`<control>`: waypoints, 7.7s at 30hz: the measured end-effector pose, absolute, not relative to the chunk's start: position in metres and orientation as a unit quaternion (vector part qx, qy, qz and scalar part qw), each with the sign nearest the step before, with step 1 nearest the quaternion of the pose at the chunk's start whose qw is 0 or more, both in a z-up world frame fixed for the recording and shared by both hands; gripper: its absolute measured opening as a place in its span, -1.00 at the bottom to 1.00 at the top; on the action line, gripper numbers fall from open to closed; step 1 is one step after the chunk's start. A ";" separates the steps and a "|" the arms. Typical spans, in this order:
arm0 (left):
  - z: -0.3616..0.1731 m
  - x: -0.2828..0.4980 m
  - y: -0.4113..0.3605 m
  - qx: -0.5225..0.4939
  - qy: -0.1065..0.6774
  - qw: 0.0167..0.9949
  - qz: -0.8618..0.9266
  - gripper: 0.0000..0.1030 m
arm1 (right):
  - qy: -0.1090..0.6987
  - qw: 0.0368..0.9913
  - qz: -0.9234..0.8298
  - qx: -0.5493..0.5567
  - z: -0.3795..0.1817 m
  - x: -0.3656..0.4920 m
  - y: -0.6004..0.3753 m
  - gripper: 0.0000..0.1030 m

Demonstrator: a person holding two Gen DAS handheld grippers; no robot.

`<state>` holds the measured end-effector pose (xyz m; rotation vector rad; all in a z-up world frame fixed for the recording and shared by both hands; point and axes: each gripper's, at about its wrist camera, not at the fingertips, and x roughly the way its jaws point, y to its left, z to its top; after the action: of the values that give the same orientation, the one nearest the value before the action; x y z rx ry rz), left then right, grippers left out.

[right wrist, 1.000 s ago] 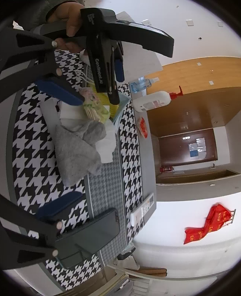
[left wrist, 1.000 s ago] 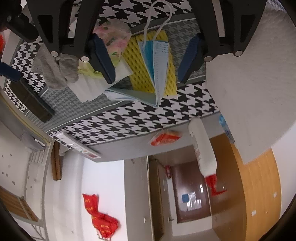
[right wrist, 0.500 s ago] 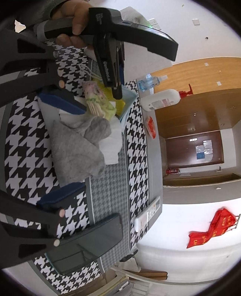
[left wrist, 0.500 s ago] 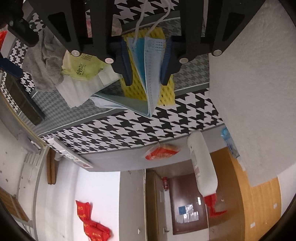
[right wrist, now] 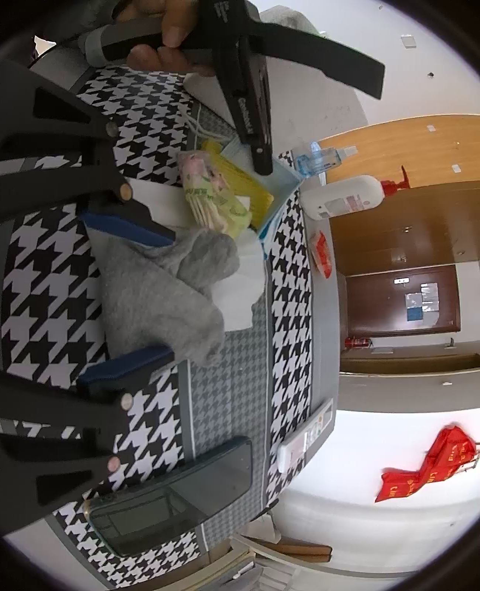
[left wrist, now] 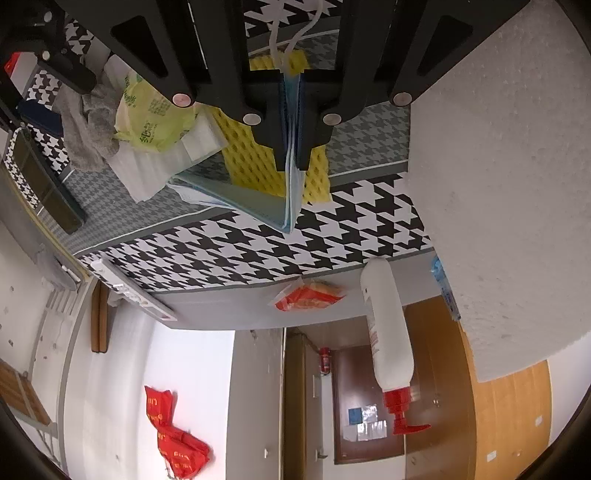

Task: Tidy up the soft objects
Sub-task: 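Close the left gripper on the blue mask while the right gripper grasps the grey sock, then lift the blue mask with the left gripper while the right gripper lifts the sock, then carry the mask and sock with both grippers over the white foam box, then open the right gripper to drop the grey sock into the foam box, then lower the blue mask into the foam box and open the left gripper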

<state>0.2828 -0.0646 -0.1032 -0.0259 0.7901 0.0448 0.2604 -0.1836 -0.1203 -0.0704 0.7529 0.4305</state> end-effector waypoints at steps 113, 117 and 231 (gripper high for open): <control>0.054 0.116 0.061 -0.016 0.129 0.991 0.025 -0.93 | 0.166 0.954 0.250 0.001 0.035 0.167 -0.093 -0.70; 0.056 0.108 0.074 -0.021 0.125 0.991 0.041 -0.93 | 0.160 0.951 0.263 -0.004 0.039 0.166 -0.080 -0.70; 0.040 0.163 0.094 -0.026 0.193 0.980 0.053 -0.93 | 0.192 0.940 0.281 -0.023 0.020 0.217 -0.063 0.90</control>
<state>0.1635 0.0945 0.0401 -0.0531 0.3877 0.1064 0.2166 -0.0634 0.0201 -0.0473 0.3913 0.5731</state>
